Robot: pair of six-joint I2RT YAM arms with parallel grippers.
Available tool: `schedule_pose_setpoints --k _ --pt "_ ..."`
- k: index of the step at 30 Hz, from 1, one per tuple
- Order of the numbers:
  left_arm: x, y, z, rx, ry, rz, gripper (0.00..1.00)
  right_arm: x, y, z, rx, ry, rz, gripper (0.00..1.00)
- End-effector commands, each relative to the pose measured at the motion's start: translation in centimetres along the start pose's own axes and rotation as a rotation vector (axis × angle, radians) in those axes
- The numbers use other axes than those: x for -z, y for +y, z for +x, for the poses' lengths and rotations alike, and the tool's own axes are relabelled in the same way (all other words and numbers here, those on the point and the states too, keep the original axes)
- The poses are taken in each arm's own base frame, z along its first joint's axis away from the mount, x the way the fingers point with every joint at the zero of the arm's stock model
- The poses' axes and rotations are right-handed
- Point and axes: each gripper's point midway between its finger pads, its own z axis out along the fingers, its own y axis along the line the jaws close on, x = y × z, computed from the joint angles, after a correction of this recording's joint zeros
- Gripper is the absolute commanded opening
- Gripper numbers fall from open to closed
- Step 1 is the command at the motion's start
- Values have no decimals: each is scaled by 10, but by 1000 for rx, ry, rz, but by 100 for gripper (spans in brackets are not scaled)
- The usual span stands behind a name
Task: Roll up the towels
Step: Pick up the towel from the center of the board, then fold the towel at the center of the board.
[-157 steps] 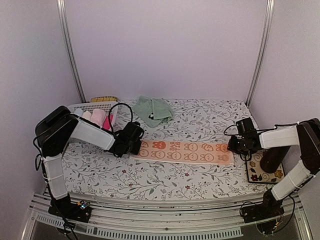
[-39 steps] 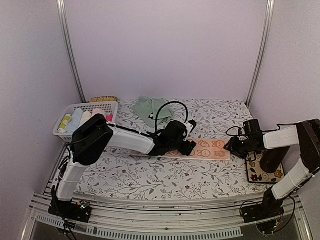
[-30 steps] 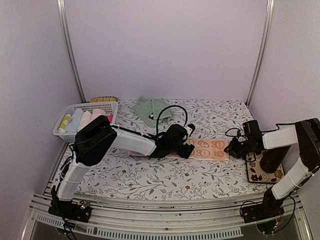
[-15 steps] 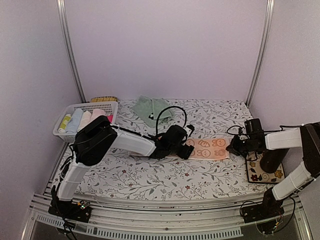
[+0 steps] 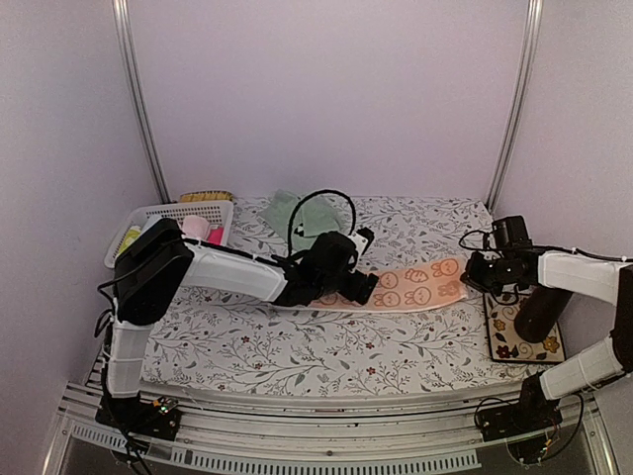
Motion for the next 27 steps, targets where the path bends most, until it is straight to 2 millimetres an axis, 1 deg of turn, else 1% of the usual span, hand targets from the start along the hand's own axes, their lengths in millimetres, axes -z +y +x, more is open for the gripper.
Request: schedule_pose_setpoints --k 1,3,6,9,12,18,20,21,22,24,25,27 --pt "18 30 -16 23 -35 -88 97 28 1 -24 57 -76 59 2" --pt "19 49 -7 41 -9 -134 97 35 3 -27 71 -78 60 2" --pt "20 78 11 79 25 -187 97 44 17 -36 98 -86 23 2" --pt "23 100 30 98 58 -237 97 46 39 -37 131 -79 -28 2" --pt "27 115 43 114 81 -276 97 40 69 -29 182 -47 -72 2" --pt "41 135 57 147 93 -319 97 19 137 -9 256 20 -171 2" --pt "47 141 58 155 90 -335 97 12 160 -1 285 42 -199 2" --pt "48 144 64 158 100 -343 97 11 174 1 301 46 -221 2" --pt "57 149 54 173 72 -353 97 8 184 7 312 59 -234 2" --pt "64 158 55 193 70 -379 97 1 203 20 339 84 -260 2" --pt "67 163 58 208 73 -394 97 1 217 25 352 91 -285 2" --pt "76 173 62 238 70 -421 97 -4 236 35 371 110 -311 2"
